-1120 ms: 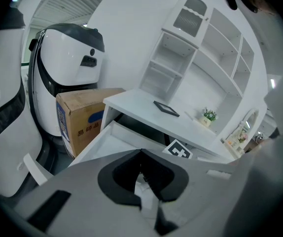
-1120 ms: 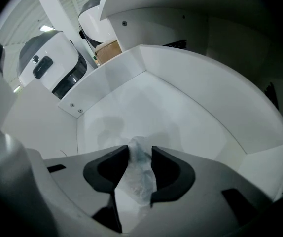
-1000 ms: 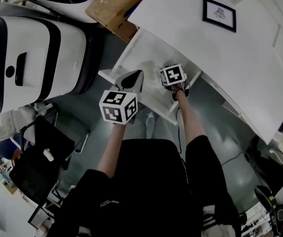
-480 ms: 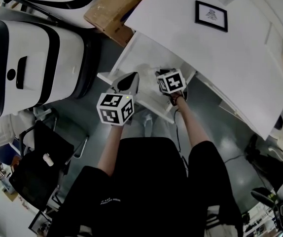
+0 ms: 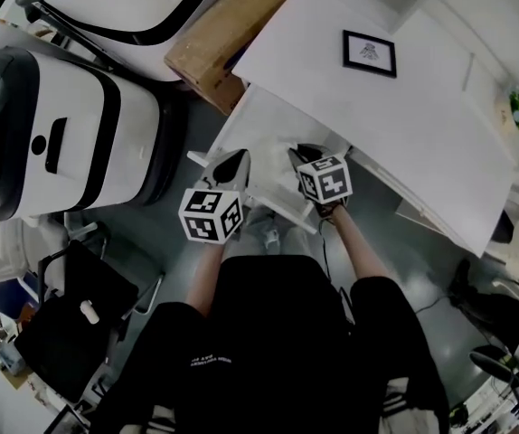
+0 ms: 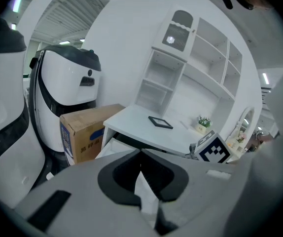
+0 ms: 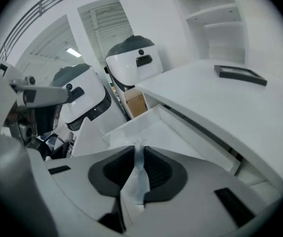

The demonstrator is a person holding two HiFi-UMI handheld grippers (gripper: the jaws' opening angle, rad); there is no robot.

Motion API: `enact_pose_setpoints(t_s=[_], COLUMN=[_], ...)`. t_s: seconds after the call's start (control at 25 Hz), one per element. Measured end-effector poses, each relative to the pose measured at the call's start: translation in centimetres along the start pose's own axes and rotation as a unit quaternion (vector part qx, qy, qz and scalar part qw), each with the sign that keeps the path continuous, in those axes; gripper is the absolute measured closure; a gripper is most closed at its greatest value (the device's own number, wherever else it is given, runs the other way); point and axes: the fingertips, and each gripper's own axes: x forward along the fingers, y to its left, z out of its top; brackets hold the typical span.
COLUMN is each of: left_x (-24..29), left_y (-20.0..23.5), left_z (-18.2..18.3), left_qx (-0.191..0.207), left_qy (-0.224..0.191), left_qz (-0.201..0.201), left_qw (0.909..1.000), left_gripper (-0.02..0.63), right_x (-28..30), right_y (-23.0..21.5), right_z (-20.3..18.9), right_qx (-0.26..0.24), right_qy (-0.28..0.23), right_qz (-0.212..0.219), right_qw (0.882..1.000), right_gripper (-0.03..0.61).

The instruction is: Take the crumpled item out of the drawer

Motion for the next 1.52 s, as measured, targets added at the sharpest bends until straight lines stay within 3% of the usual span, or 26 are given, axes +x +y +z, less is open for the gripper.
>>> enact_pose_setpoints(t_s=[0.28,0.64,1.12,1.52], left_x=[-2.3,-4.2,-7.2,-8.8], left_y=[-1.5,-2.8,-3.8,-4.2], left_z=[2.0,4.7,9.4,12.5], left_qx=[0.023,0.039,0.069,0.09], left_qy=[-0.031,-0.069,-0.146,-0.191], left_qz=[-0.011,-0.016,-0.01,-0.005], left_qw=[0.9992,0.9968,0.9869,0.9774], left_gripper=[0.615,0.615,0.615,0.615], right_x=[-6.3,-12.5,-19.7,-24.2], right_y=[1.7,3.1,3.8,3.3], right_z=[4.4,8.7,13.3,15.6], right_qx=[0.002,0.003,0.005,-0.021], right_qy=[-0.094,-0.193,-0.321,-0.388], right_qz=[0.0,0.001,-0.006,-0.035], right_qw=[0.996,0.981,0.947,0.921], right_gripper=[0.526,0.526,0.526,0.526])
